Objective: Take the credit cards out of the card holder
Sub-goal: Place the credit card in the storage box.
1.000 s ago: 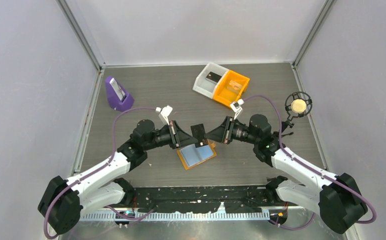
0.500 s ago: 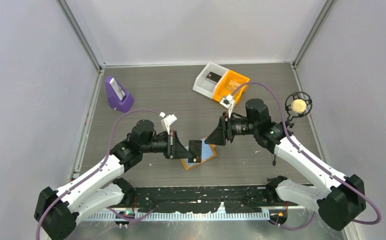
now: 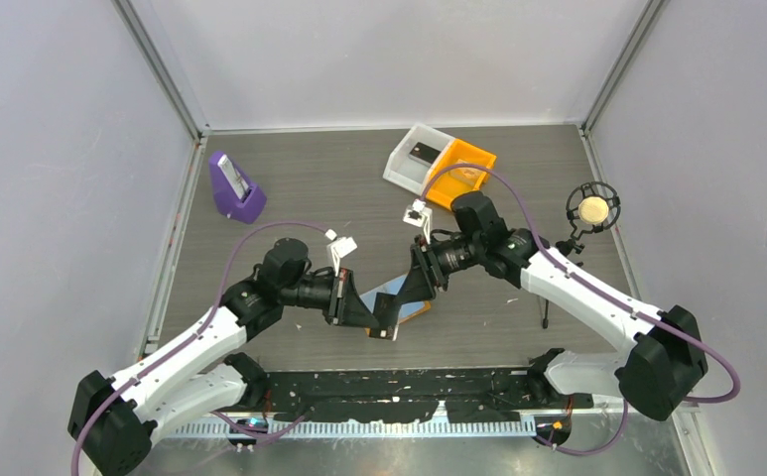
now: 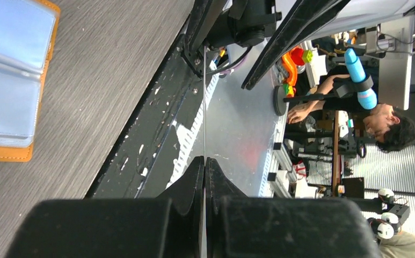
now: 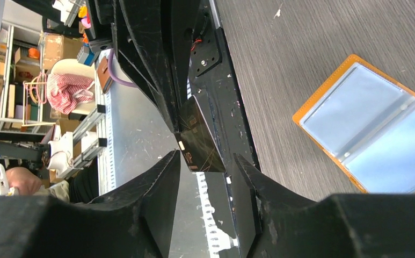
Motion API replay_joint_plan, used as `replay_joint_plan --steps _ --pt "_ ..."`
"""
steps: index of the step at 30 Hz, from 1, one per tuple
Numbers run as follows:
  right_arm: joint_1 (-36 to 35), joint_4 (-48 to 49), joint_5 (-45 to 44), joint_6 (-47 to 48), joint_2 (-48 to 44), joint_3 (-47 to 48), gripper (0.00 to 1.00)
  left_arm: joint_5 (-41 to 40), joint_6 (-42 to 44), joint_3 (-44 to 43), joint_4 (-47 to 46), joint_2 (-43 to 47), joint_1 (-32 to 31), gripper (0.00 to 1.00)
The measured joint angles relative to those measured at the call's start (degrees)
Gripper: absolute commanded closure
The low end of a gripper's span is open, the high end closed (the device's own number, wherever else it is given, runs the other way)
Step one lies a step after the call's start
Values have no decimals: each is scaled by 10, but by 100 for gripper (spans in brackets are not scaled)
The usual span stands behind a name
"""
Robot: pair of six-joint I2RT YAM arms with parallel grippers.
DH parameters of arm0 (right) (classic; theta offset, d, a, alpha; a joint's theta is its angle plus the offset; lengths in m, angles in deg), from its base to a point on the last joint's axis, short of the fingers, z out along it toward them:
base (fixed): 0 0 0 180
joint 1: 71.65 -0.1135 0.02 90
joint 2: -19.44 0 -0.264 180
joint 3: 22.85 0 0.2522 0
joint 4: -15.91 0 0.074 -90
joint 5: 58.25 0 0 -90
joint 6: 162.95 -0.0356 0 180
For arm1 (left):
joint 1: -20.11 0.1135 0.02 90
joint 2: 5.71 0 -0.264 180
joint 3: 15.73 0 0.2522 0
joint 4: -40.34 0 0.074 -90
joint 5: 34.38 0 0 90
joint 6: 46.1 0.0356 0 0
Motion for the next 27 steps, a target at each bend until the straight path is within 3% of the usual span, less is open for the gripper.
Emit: replay_joint_plan --steps 9,13,15,19,22,27 --pt "-5 -16 11 25 23 13 55 7 31 -1 26 0 0 100" --pt "-12 -16 16 27 27 13 61 8 31 -1 26 0 0 100" --pt "-16 -16 19 26 28 13 66 8 31 -1 26 0 0 100" --pt "-19 -7 23 24 28 10 91 12 31 -1 26 0 0 100" --pt "-19 -3 26 21 28 7 95 8 37 -2 29 0 0 88" --pt "-19 3 20 14 26 7 95 -31 61 -23 75 0 0 45"
